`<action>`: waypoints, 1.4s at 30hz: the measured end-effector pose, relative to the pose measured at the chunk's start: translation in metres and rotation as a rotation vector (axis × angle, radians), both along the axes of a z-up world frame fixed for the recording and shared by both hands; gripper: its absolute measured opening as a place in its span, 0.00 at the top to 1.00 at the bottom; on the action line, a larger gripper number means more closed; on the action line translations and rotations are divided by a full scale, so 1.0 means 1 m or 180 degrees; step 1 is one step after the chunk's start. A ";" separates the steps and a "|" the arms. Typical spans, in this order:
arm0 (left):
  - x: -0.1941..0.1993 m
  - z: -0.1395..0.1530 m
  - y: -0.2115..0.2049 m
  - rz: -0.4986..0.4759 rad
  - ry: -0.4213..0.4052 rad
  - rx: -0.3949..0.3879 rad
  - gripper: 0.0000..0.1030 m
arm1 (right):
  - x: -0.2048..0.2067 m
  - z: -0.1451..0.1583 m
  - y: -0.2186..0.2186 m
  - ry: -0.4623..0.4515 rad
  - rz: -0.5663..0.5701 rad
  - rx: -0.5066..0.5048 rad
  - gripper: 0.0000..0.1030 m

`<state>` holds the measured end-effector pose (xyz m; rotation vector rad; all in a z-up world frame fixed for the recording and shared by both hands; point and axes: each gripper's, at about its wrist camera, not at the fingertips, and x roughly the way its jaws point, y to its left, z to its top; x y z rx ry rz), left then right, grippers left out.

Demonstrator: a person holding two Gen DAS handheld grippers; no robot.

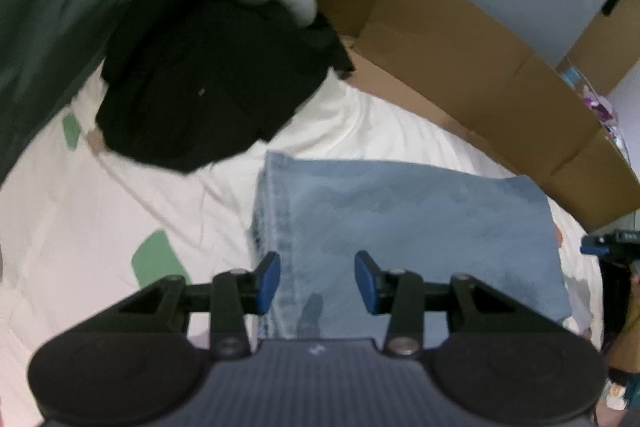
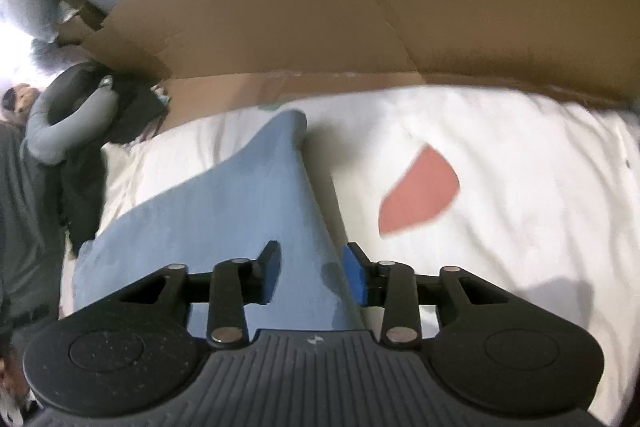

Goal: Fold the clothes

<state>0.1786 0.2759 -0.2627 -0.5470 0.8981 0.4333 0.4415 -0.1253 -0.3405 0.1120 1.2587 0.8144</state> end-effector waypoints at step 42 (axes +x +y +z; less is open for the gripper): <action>0.103 -0.040 -0.080 -0.0679 0.0002 -0.0160 0.55 | -0.052 -0.057 -0.068 0.0621 -0.0136 0.0400 0.74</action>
